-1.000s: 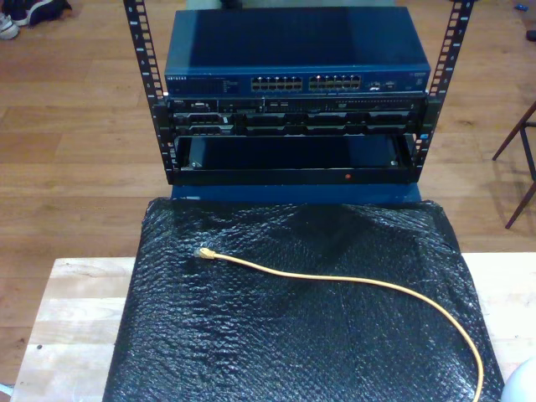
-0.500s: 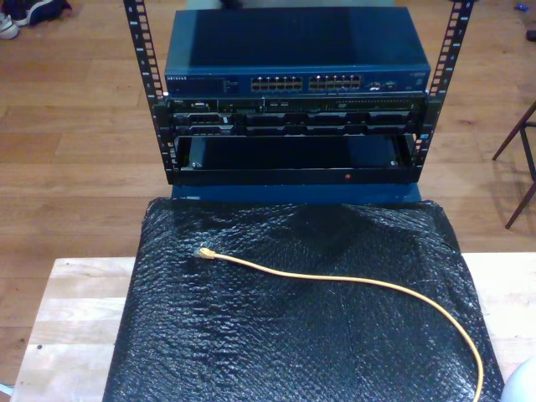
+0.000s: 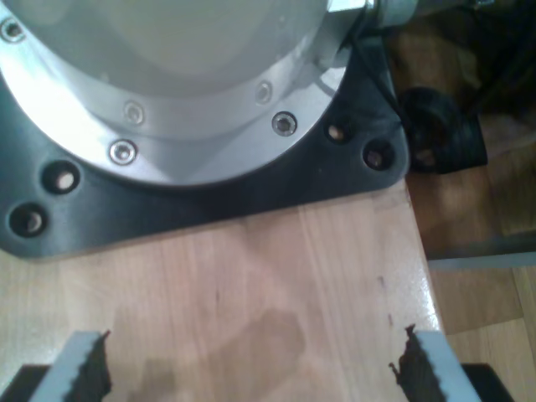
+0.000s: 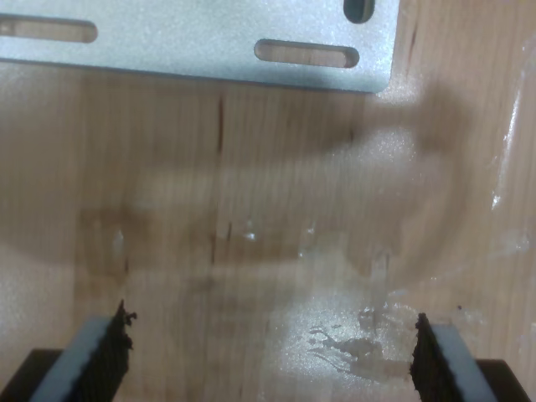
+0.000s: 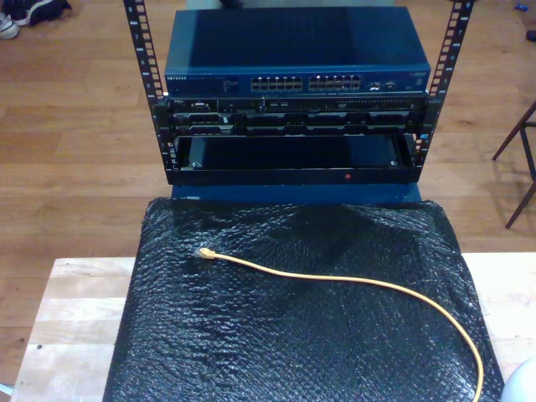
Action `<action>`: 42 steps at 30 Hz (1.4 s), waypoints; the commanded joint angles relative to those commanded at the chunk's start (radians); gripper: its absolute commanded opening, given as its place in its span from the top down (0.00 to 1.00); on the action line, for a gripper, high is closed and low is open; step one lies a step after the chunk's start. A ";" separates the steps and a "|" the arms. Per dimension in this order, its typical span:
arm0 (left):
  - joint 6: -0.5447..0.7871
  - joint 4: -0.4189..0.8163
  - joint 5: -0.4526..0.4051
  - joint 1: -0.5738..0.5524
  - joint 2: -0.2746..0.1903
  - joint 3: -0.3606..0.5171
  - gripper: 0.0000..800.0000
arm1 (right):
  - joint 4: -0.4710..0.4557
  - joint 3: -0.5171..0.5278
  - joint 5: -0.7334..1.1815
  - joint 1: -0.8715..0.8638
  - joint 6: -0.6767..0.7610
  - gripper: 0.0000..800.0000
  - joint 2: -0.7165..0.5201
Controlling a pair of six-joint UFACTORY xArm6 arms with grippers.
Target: Grab the cable and plug it in
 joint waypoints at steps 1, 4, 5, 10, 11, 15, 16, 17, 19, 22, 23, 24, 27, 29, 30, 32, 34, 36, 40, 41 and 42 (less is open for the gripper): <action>0.000 0.000 0.000 0.000 0.000 0.000 0.00 | 0.000 0.000 0.000 0.000 0.000 0.00 0.000; -0.003 0.000 0.000 0.000 -0.002 0.000 0.00 | 0.000 -0.006 0.002 -0.002 0.000 0.00 0.000; -0.003 0.000 0.000 0.000 -0.002 0.000 0.00 | 0.000 -0.008 0.003 -0.002 0.000 0.00 -0.002; -0.005 0.002 0.003 0.002 -0.003 0.000 0.00 | 0.000 -0.021 0.035 0.000 0.002 0.00 -0.035; -0.005 0.002 0.003 0.002 -0.003 0.000 0.00 | -0.002 -0.026 0.044 0.000 0.002 0.00 -0.043; -0.006 0.003 0.023 0.005 -0.012 -0.012 0.00 | -0.002 -0.072 0.117 0.000 0.003 0.00 -0.052; -0.006 0.002 0.035 0.005 -0.014 -0.025 0.00 | -0.002 -0.091 0.144 0.000 0.005 0.00 -0.052; -0.006 0.000 0.054 0.005 -0.014 -0.037 0.00 | -0.002 -0.109 0.175 -0.002 0.005 0.00 -0.051; -0.006 0.002 0.101 0.005 -0.014 -0.058 0.00 | -0.002 -0.141 0.227 -0.002 0.006 0.00 -0.049; -0.006 0.003 0.167 0.005 -0.017 -0.098 0.00 | 0.000 -0.186 0.284 -0.005 0.026 0.00 -0.049; -0.006 0.003 0.187 0.005 -0.017 -0.112 0.00 | 0.000 -0.199 0.298 -0.003 0.041 0.00 -0.049; -0.006 0.003 0.204 0.003 -0.017 -0.123 0.00 | 0.000 -0.215 0.311 -0.003 0.060 0.00 -0.049; -0.006 0.003 0.249 0.003 -0.018 -0.155 0.00 | 0.000 -0.262 0.348 -0.003 0.092 0.00 -0.041; -0.009 0.003 0.267 0.003 -0.018 -0.176 0.00 | 0.000 -0.295 0.379 -0.003 0.106 0.00 -0.035; -0.011 0.002 0.272 0.003 -0.018 -0.189 0.00 | 0.000 -0.313 0.397 -0.003 0.115 0.00 -0.023; -0.014 0.002 0.279 0.002 -0.020 -0.209 0.00 | 0.002 -0.347 0.430 -0.003 0.135 0.00 -0.005; -0.017 -0.003 0.292 0.002 -0.018 -0.226 0.00 | 0.002 -0.387 0.462 -0.003 0.166 0.00 0.014; -0.017 -0.011 0.307 0.002 -0.020 -0.239 0.00 | 0.005 -0.425 0.488 -0.003 0.206 0.00 0.037; -0.017 -0.021 0.347 0.000 -0.020 -0.269 0.00 | 0.009 -0.506 0.546 0.000 0.292 0.00 0.081; -0.017 -0.029 0.364 0.000 -0.020 -0.278 0.00 | 0.011 -0.528 0.566 0.002 0.311 0.00 0.094; -0.017 -0.040 0.377 0.000 -0.020 -0.285 0.00 | 0.011 -0.546 0.585 0.003 0.330 0.00 0.104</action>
